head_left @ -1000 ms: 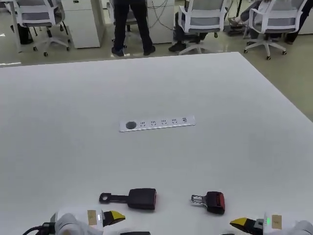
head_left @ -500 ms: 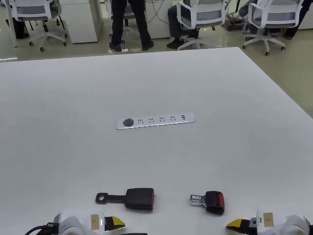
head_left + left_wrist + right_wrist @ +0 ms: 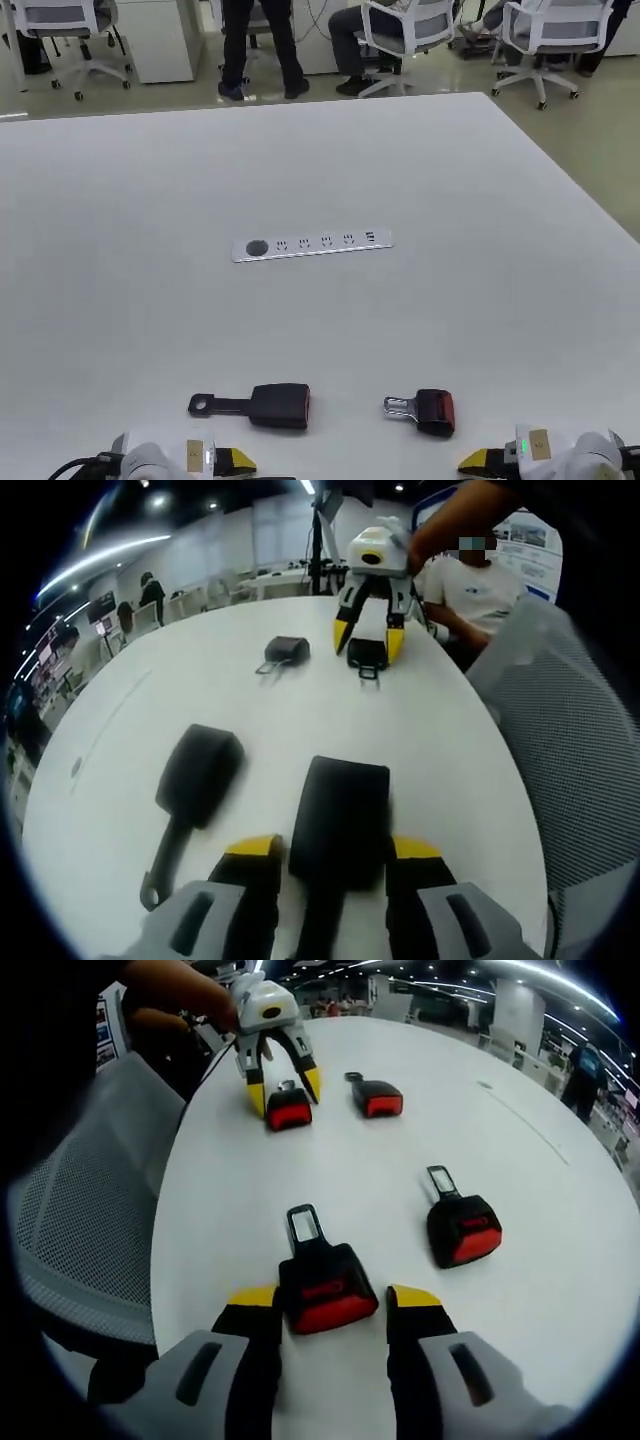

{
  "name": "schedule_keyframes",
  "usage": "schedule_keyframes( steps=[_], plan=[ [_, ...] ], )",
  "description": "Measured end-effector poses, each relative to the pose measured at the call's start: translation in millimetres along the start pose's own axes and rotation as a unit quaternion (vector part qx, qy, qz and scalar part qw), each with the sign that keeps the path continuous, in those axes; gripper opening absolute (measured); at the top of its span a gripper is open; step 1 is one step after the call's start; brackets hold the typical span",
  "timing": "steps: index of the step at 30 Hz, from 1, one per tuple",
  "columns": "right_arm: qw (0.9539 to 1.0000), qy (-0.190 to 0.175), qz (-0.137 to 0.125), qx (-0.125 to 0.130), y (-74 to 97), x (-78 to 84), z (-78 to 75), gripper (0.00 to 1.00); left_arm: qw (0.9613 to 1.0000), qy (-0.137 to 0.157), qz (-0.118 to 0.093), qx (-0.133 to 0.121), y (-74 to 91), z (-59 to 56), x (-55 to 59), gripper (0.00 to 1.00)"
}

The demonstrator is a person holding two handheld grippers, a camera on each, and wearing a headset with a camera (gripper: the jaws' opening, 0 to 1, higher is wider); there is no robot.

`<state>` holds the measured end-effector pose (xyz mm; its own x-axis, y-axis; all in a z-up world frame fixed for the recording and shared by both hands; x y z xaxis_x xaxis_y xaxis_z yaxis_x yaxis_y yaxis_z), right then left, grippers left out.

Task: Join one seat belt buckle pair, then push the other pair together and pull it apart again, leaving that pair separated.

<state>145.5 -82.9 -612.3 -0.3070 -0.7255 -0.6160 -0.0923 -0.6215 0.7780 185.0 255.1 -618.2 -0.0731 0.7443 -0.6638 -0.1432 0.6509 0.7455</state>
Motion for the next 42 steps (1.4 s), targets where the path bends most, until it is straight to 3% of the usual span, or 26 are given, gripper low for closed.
schedule_keyframes(
  steps=[5,24,42],
  plan=[
    [1.0000,0.000,0.005,0.002,-1.2,-0.9,2.7,0.36,1.0000,0.002,-0.007,0.000,1.5,2.2,-1.6,0.36],
    [0.9991,-0.034,-0.001,0.026,-2.5,-7.3,10.1,0.35,0.9999,-0.010,0.009,0.011,2.6,4.2,-4.4,0.35],
    [0.9986,-0.038,-0.021,0.031,-22.2,-26.1,13.5,0.35,0.9990,-0.024,0.032,0.022,0.7,5.6,-9.2,0.34]
  ],
)
Point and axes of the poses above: the centre of the closed fingertips' face, and the gripper's own axes: y roughly backward along the fingers, z roughly to its left, x roughly out of its underside, the point moved 10 cm from there along y, roughly backward along the fingers, and after that the axes turned 6 degrees about -x, right-handed, at the moved point
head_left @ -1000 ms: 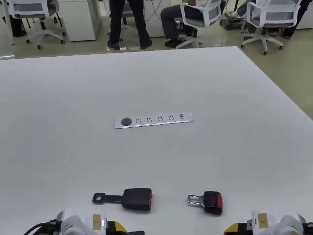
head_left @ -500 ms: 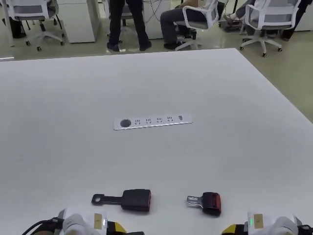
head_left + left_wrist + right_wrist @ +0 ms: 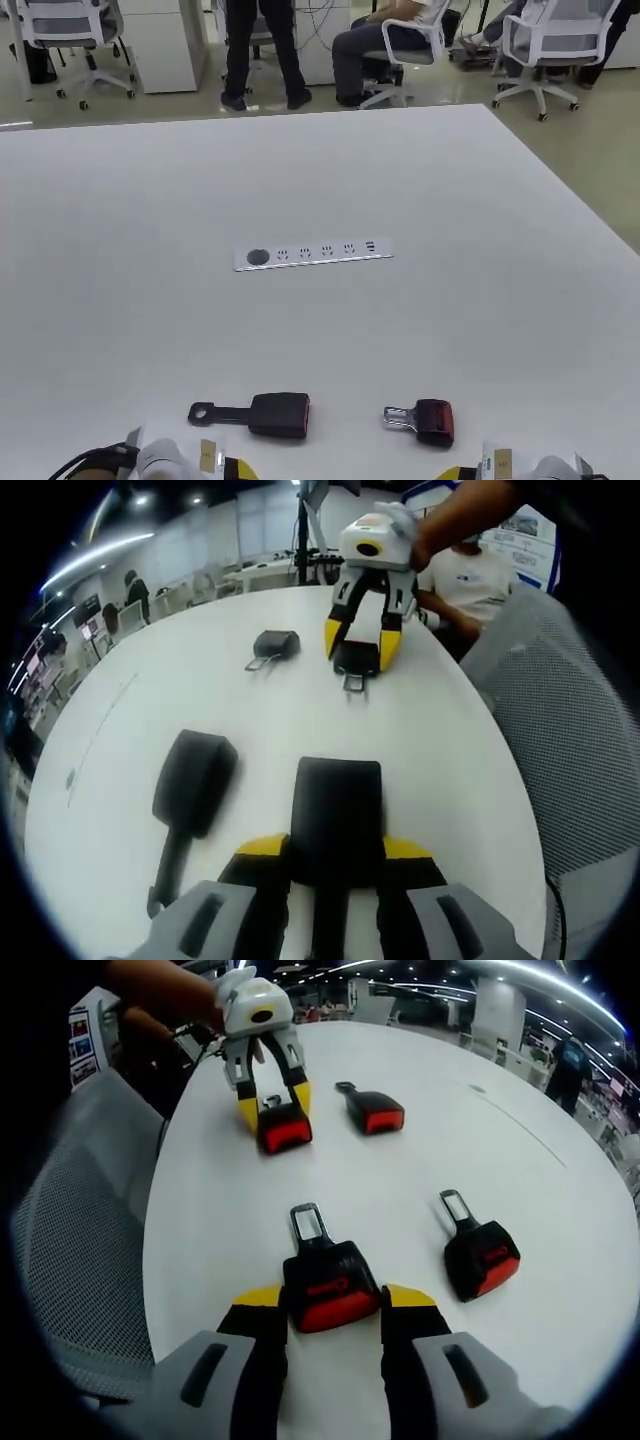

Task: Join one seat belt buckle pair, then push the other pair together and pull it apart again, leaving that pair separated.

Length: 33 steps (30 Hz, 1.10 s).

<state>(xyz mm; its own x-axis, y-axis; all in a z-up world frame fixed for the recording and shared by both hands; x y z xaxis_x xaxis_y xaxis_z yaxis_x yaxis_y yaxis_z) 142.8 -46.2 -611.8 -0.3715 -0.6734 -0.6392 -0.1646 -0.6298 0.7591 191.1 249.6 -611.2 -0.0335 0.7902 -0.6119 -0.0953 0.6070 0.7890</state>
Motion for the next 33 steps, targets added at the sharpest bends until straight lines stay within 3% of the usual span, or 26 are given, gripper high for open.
schedule_keyframes(
  steps=[9,33],
  plan=[
    [1.0000,0.000,-0.007,0.002,-12.7,-5.4,0.3,0.35,1.0000,-0.002,0.008,0.003,-1.6,1.7,-0.4,0.34],
    [0.9996,0.006,-0.026,-0.010,-50.8,-51.4,9.9,0.35,0.9997,-0.007,0.022,0.009,-1.5,0.0,-5.1,0.34]
  ],
)
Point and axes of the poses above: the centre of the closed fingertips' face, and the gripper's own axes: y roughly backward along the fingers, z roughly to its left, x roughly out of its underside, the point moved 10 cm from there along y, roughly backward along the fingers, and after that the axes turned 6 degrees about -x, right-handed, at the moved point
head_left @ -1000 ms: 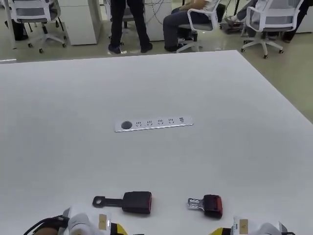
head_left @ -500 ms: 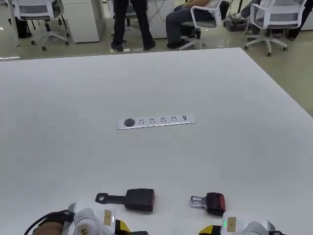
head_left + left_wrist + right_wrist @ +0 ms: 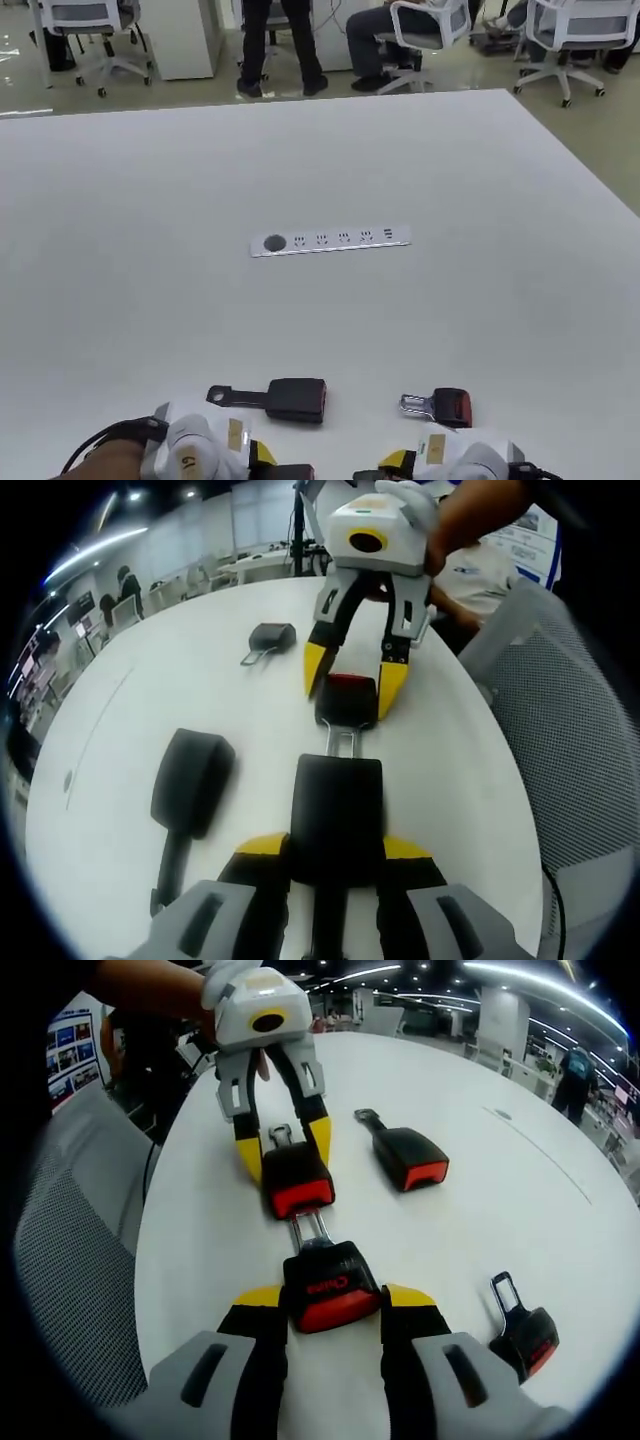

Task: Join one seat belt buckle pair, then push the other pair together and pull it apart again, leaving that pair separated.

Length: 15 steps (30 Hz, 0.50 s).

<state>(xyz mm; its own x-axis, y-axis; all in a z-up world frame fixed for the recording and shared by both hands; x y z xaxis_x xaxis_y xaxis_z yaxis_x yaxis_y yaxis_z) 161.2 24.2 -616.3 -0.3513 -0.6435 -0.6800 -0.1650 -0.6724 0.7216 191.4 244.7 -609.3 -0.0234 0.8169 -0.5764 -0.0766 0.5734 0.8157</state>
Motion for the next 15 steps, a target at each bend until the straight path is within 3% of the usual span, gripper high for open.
schedule_keyframes(
  steps=[15],
  plan=[
    [0.9999,-0.008,-0.009,0.003,-15.7,-8.0,7.6,0.35,1.0000,-0.002,0.005,0.000,-0.8,1.6,-0.5,0.34]
  ],
)
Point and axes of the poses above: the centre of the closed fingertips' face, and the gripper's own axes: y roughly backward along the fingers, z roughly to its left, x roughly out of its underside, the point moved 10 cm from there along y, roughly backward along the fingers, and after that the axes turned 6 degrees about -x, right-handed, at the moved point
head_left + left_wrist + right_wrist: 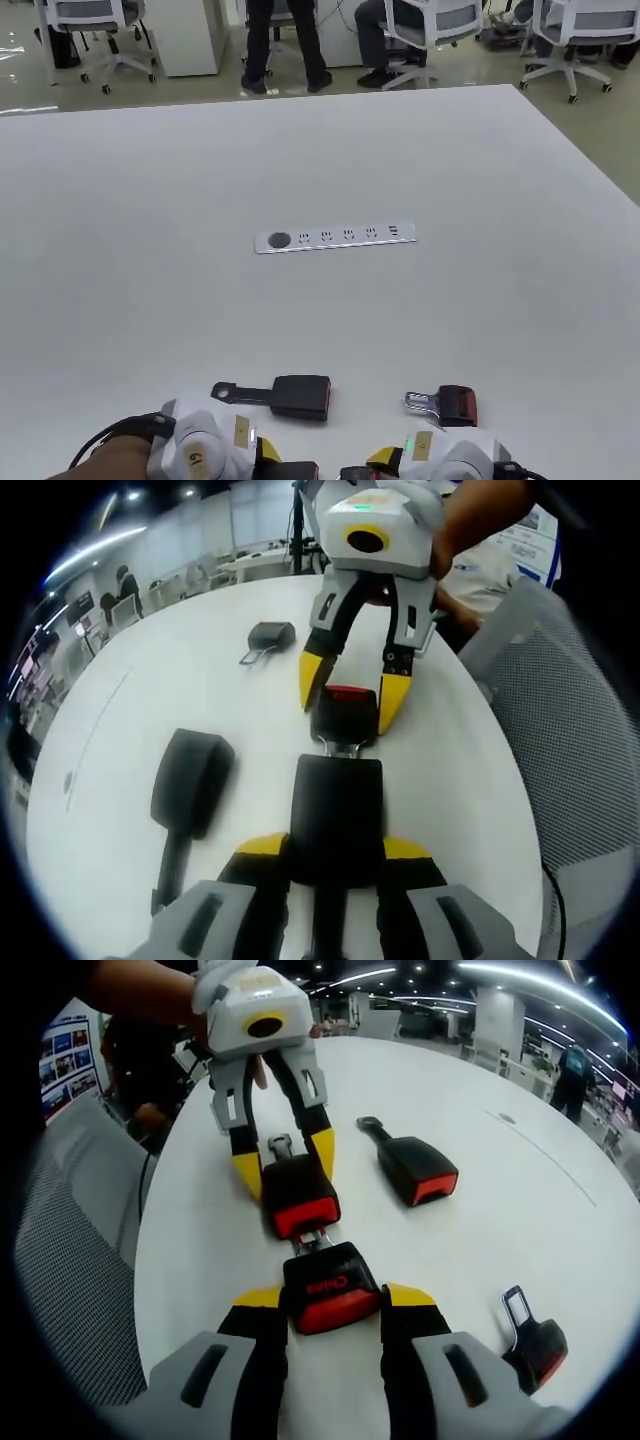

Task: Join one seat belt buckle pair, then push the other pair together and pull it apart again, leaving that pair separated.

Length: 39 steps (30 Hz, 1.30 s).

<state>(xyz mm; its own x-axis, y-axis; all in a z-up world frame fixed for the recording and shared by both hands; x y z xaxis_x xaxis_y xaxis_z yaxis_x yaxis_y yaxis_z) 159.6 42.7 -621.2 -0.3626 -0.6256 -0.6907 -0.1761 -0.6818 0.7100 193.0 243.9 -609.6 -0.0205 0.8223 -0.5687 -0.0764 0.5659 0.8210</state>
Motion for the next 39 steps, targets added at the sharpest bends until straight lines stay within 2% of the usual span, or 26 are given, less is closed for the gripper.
schedule_keyframes(
  steps=[16,21,28,29,30,31,39],
  plan=[
    [0.9999,-0.016,-0.002,0.005,-7.8,-3.2,3.2,0.34,0.9997,-0.019,0.007,0.012,-0.2,3.4,-2.5,0.33],
    [0.9999,-0.015,0.000,0.008,-17.0,-10.4,8.1,0.34,0.9995,-0.024,0.014,0.014,-0.7,2.9,-4.3,0.33],
    [0.9997,-0.020,-0.003,0.010,-16.7,-11.5,9.7,0.34,0.9993,-0.028,0.017,0.016,-1.3,3.6,-4.2,0.33],
    [0.9997,-0.020,-0.002,0.010,-17.3,-12.3,10.1,0.34,0.9993,-0.028,0.017,0.017,-1.1,3.3,-5.0,0.33],
    [0.9992,-0.030,0.020,0.017,-13.2,-9.2,11.3,0.34,0.9993,-0.026,0.020,0.019,-1.0,3.1,-4.3,0.33],
    [0.9997,-0.020,0.000,0.014,-17.4,-12.4,10.5,0.34,0.9992,-0.028,0.019,0.020,-1.6,3.4,-4.2,0.33],
    [0.9998,-0.018,-0.001,0.013,-19.6,-10.5,9.2,0.34,0.9993,-0.026,0.021,0.019,-3.2,4.1,-3.2,0.33]
  ],
)
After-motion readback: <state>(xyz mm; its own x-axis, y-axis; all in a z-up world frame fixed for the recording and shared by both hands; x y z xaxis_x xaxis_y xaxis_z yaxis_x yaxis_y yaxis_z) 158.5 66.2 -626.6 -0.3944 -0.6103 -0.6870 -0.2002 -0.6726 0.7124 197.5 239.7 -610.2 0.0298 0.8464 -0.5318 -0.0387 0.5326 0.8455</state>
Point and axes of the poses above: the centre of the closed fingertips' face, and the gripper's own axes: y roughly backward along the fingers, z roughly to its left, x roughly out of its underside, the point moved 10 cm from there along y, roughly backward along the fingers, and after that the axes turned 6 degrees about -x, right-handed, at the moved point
